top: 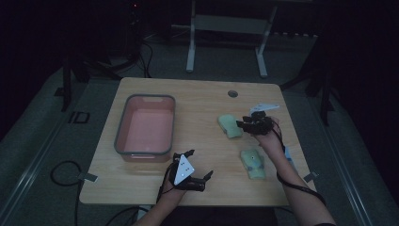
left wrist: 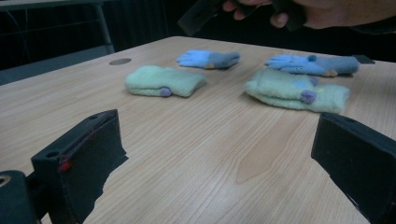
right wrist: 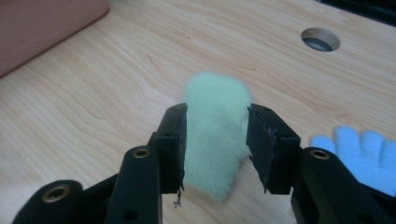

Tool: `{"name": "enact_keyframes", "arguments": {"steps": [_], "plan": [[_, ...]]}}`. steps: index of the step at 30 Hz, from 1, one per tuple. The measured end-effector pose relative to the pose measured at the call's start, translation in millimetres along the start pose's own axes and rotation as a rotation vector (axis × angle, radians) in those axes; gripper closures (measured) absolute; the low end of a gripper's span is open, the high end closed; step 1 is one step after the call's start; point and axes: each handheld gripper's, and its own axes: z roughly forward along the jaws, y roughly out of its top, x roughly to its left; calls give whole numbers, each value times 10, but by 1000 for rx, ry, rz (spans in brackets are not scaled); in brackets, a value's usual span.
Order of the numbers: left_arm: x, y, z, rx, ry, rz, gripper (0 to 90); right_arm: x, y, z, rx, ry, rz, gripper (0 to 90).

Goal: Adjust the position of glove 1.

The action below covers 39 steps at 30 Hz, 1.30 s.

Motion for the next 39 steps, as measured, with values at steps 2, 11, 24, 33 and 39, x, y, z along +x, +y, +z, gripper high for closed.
{"name": "enact_keyframes", "arguments": {"steps": [2, 11, 24, 33, 39], "plan": [[-1, 0, 0, -1, 0, 0, 21, 2, 15, 79, 15, 0, -10, 594], [2, -3, -4, -6, 0, -4, 21, -14, 66, 401, 87, 29, -45, 616], [11, -5, -8, -11, -6, -13, 21, -86, -19, 800, 185, 15, -118, 612], [4, -4, -8, -10, -1, -7, 21, -131, 6, 819, 211, 53, -91, 664], [1, -3, -5, -7, 3, -4, 21, -65, 4, 814, 203, 21, -53, 834]]}}
